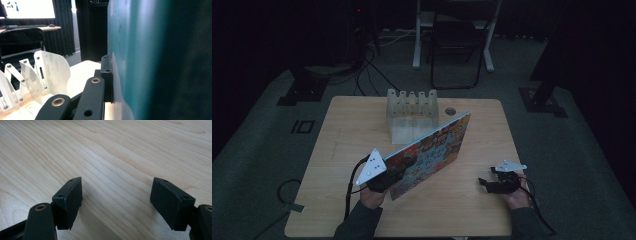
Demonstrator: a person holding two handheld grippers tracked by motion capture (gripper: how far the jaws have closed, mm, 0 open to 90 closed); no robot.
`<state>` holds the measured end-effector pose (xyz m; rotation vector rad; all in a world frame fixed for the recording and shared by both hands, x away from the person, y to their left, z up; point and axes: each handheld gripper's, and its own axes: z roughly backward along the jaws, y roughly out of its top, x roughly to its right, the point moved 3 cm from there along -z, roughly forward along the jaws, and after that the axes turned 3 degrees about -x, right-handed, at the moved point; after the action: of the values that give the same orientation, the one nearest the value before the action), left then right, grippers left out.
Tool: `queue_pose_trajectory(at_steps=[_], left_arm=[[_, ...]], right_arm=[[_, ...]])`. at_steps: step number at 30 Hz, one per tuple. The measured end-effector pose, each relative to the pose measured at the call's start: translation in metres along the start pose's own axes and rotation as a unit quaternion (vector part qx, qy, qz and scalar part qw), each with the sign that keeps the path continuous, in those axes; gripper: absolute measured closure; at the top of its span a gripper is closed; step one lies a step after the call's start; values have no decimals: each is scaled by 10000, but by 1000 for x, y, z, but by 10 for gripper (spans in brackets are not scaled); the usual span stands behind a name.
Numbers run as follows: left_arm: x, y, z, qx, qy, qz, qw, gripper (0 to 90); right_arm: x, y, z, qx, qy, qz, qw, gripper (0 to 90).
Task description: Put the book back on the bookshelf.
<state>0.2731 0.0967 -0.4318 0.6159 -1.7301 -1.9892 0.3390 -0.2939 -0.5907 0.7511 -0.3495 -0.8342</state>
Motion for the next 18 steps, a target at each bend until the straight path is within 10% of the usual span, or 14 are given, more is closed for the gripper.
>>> queue_pose_trajectory(at_steps=[18], left_arm=[[-1, 5, 6, 92, 83, 21, 9999, 812]], right_arm=[[0, 0, 0, -4, 14, -1, 10000, 248]])
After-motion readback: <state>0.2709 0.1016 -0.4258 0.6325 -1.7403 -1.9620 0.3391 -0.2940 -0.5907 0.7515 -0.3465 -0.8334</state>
